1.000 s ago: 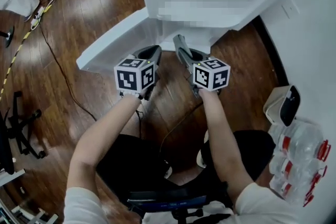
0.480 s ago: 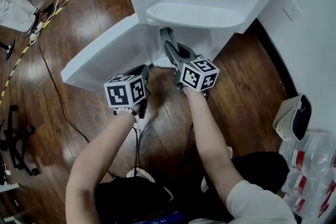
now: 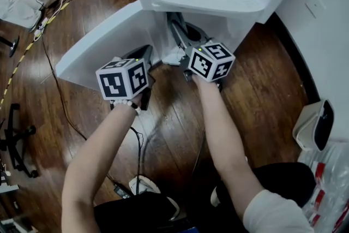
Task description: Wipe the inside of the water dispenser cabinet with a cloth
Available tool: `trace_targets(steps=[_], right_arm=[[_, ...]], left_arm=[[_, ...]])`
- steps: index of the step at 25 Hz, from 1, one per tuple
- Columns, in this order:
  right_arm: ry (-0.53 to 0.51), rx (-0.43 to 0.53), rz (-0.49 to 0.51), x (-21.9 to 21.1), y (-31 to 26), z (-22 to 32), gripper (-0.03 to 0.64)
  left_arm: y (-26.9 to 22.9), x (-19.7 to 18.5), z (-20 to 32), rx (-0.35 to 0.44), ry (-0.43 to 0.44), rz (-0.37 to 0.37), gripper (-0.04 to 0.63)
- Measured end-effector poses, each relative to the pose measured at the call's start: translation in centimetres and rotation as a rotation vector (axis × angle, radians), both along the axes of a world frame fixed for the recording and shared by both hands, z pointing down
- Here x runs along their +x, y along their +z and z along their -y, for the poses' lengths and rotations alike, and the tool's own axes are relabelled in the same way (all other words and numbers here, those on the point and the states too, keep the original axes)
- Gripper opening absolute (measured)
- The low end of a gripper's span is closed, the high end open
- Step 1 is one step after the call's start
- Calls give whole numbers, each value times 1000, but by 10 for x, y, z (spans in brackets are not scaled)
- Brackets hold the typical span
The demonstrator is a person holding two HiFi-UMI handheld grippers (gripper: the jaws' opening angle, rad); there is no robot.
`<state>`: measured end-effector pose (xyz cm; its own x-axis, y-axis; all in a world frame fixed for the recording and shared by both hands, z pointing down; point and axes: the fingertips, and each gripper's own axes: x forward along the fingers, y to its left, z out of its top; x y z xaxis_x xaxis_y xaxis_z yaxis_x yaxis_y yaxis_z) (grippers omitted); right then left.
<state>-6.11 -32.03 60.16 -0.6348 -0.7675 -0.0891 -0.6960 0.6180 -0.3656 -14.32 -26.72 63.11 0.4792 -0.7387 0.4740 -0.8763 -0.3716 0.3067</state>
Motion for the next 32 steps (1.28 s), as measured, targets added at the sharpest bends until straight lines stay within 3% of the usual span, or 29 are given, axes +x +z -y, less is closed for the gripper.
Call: trace_targets(steps=[6,10,15,24,32], right_arm=[[45,124,-195,-8,-19,-2,32],[38,132,-326,-15,-1,-4,32],[14,41,-344,-16,36,-3,32],[-15,-232,-345,-11,129,2,32],[-10,-407,-480,-13,185,7,32]], left_arm=[[3,13,-3,-9,7,2,-12],[6,30,-8,-16,45,5,-12],[12,33,-7,-24,47,0,-12],[14,32,-9,-33,44,0,-12],[17,35,-13,-41,55,1,-12]])
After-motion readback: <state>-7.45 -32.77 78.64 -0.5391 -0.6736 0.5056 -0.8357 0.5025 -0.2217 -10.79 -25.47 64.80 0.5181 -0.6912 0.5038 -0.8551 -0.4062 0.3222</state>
